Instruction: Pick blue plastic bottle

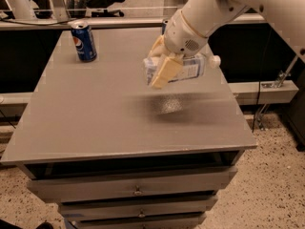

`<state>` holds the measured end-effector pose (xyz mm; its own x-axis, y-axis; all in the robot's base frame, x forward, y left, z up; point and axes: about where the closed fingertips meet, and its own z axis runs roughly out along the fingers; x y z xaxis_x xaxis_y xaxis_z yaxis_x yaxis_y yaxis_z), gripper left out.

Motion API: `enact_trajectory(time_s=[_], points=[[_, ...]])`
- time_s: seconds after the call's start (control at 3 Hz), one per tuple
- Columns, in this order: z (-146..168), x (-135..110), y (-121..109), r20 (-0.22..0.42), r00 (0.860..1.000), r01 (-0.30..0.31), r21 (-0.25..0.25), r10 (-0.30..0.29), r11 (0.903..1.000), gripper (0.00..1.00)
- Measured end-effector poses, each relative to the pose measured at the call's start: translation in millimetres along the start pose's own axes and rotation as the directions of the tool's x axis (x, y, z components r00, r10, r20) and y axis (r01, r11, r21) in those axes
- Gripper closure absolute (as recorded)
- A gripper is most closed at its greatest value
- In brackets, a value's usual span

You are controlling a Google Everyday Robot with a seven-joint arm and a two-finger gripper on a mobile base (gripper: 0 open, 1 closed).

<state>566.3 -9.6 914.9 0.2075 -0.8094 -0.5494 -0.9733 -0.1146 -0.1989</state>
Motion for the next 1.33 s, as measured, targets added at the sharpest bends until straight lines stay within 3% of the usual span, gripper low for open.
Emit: enact_trajectory(time_s=[0.33,0.67,1.33], points=[[14.6,-6.2,-3.1,0.027,1.000,-0.013,0.006,0.013,0.9999,1.00],[19.0,-21.6,-18.7,0.061,0.997,-0.042,0.063,0.038,0.9971,1.00],[1.2,-51.7,-48.6,0.104,0.992,-0.095,0.168,0.078,0.9813,1.00]])
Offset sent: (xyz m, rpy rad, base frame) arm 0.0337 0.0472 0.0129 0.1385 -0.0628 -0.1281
